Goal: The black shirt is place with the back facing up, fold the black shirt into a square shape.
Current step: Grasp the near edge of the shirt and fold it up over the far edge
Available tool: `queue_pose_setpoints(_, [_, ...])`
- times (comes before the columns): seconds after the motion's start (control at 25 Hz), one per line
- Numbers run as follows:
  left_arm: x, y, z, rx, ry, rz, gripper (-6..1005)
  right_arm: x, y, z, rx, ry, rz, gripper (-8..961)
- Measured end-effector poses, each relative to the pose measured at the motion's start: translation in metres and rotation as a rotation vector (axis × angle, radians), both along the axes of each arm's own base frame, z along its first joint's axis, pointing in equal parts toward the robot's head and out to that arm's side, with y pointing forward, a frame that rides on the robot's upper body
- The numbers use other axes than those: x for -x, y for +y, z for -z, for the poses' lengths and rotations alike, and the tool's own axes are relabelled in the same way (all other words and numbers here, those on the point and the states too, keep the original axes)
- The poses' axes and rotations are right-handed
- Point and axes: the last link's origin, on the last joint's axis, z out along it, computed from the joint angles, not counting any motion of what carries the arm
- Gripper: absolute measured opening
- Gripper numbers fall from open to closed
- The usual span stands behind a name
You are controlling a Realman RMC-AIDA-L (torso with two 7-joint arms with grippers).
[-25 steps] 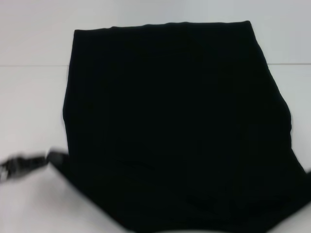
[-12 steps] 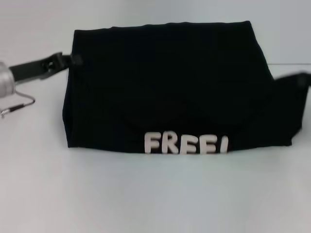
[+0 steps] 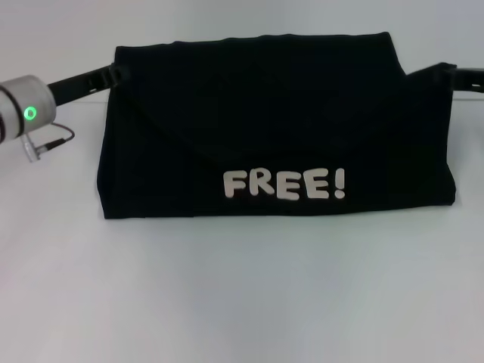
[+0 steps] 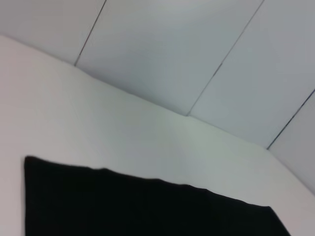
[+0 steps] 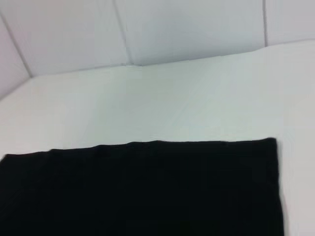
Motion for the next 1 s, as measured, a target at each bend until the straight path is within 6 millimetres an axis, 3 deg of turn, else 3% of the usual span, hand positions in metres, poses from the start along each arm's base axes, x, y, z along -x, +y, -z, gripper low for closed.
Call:
queue_pose_setpoints(0.64, [0.000,0.007,0.028,-0.080,0.183,-0.018,210,0.008,0.005,0.033,-0.030,-0.028,0.057,55])
queue_pose_setpoints(0.88, [0.012,0.011,0.021,-0.117,0.240,-0.092,219,0.005,0.006,0.031,-0.055,-0.029,0.076,57])
queue_pose_setpoints(0.92, [0.014,0.011,0.018,-0.125,0.251,-0.108,220,0.004,0.006,0.029,-0.063,-0.034,0.080,94])
queue_pose_setpoints(1.0, [0.017,0.012,0.016,-0.134,0.262,-0.123,314,0.002,0.007,0.024,-0.084,-0.041,0.085,167])
